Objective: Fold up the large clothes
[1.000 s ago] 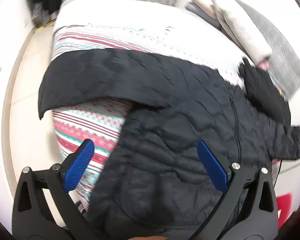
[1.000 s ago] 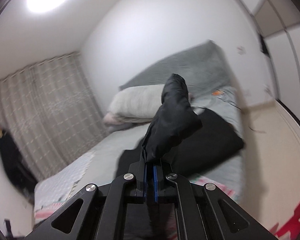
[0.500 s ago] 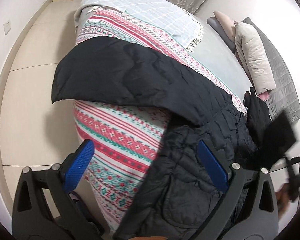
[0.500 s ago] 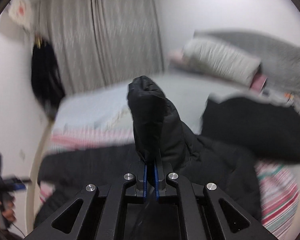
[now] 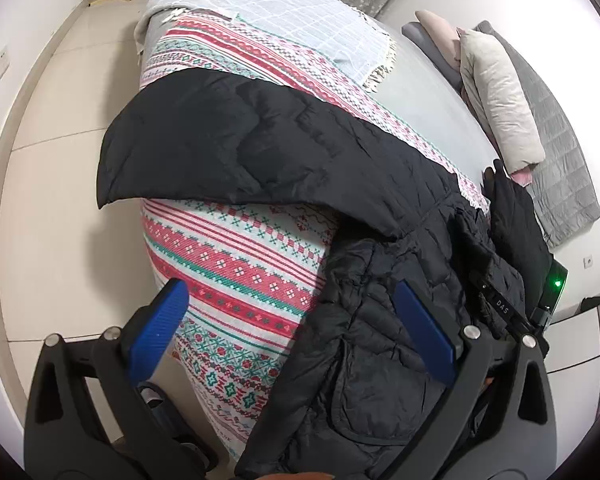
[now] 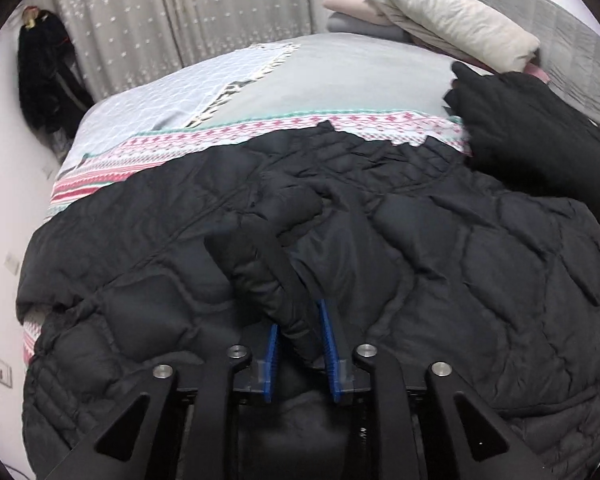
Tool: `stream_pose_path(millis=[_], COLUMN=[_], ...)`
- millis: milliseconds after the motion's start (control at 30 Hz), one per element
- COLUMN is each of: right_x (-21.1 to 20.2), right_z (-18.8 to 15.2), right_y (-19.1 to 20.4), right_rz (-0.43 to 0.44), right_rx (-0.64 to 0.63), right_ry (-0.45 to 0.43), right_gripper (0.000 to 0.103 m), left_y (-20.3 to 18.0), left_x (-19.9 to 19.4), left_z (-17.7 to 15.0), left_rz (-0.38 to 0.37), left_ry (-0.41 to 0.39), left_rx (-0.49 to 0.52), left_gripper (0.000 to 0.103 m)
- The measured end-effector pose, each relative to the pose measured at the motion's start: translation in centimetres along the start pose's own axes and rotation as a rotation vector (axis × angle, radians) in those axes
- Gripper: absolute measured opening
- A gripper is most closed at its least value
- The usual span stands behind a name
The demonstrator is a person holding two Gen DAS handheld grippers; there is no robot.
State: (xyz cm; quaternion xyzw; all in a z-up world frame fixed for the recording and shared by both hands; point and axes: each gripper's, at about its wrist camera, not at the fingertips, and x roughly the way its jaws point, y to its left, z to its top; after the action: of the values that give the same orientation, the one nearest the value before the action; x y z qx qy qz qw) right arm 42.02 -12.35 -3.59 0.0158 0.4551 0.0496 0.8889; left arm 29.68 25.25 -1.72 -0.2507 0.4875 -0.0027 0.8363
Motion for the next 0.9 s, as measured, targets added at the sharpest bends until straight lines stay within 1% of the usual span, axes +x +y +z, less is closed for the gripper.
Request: stream_pose_path(millis=[67, 100, 167, 233, 300, 367, 400, 433, 467, 500, 533, 600, 700, 767, 833, 900], right_x=[0.0, -0.2, -0.7, -1.9, -2.8, -3.2, -2.7, -1.9, -0.4, 0.9, 2.3, 2.9, 3.0, 2.7, 1.2, -0.7], right_z=[-0.2, -0.4, -0.8, -0.8, -0.4, -0.1, -0.3, -0.6, -1.2, -1.6, -2.2, -2.7, -2.3, -1.9, -1.6, -1.3], right_y=[-0.1, -0.1, -0.3, -1.3, -3.2, -5.8, -7.0, -7.4, -7.3, -7.1, -6.4, -5.2, -4.3, -3.6, -3.5, -3.7], right_rz=[0.047, 0.069, 0.076, 0.077, 0.082, 0.079, 0.072, 0.052, 0.014, -0.011, -0.061, -0.114, -0.112, -0.13, -0.084, -0.025], right_rx=[-0.013, -0.023, -0.049, -0.052, 0.005, 0.111, 0.152, 0.154, 0.125, 0.093, 0.035, -0.033, -0.025, -0.063, -0.057, -0.038], right_ry=[0.031, 0.042, 0.046, 0.027, -0.008, -0.034, -0.021, 0.011, 0.07, 0.113, 0.148, 0.12, 0.142, 0.154, 0.127, 0.103], right_gripper=[0.04, 0.041, 0.048, 0.052, 0.061, 0.063, 0.063, 0.063, 0.064, 0.064, 0.065, 0.072, 0.076, 0.076, 0.075, 0.075], left_y=[-0.3, -0.4, -0.6, -0.8, -1.1, -1.3, -1.4, -1.5, -1.5, -1.5, -1.5, -1.5, -1.5, -1.4, -0.5, 1.3], left_x=[0.0, 0.1, 0.3, 0.4, 0.6, 0.7, 0.8, 0.9, 1.0, 1.1, 1.2, 1.5, 1.6, 1.7, 2.1, 2.3], left_z=[0.0, 0.0, -0.1, -0.2, -0.3, -0.4, -0.5, -0.5, -0.5, -0.5, -0.6, -0.6, -0.5, -0.3, 0.2, 1.0], left_rz=[0.0, 0.0, 0.004, 0.009, 0.013, 0.016, 0.018, 0.025, 0.031, 0.038, 0.044, 0.049, 0.06, 0.097, 0.129, 0.111], left_ry=[0.002, 0.003, 0.006, 0.011, 0.018, 0.018, 0.016, 0.014, 0.013, 0.012, 0.013, 0.018, 0.014, 0.007, 0.016, 0.036], left_rx=[0.013, 0.015, 0.019, 0.02, 0.029, 0.035, 0.038, 0.039, 0.039, 0.038, 0.037, 0.037, 0.049, 0.058, 0.034, -0.03], left_gripper=[0.102, 0.102, 0.102, 0.102, 0.102, 0.102, 0.102, 0.102, 0.102, 0.102, 0.102, 0.102, 0.102, 0.102, 0.102, 0.102])
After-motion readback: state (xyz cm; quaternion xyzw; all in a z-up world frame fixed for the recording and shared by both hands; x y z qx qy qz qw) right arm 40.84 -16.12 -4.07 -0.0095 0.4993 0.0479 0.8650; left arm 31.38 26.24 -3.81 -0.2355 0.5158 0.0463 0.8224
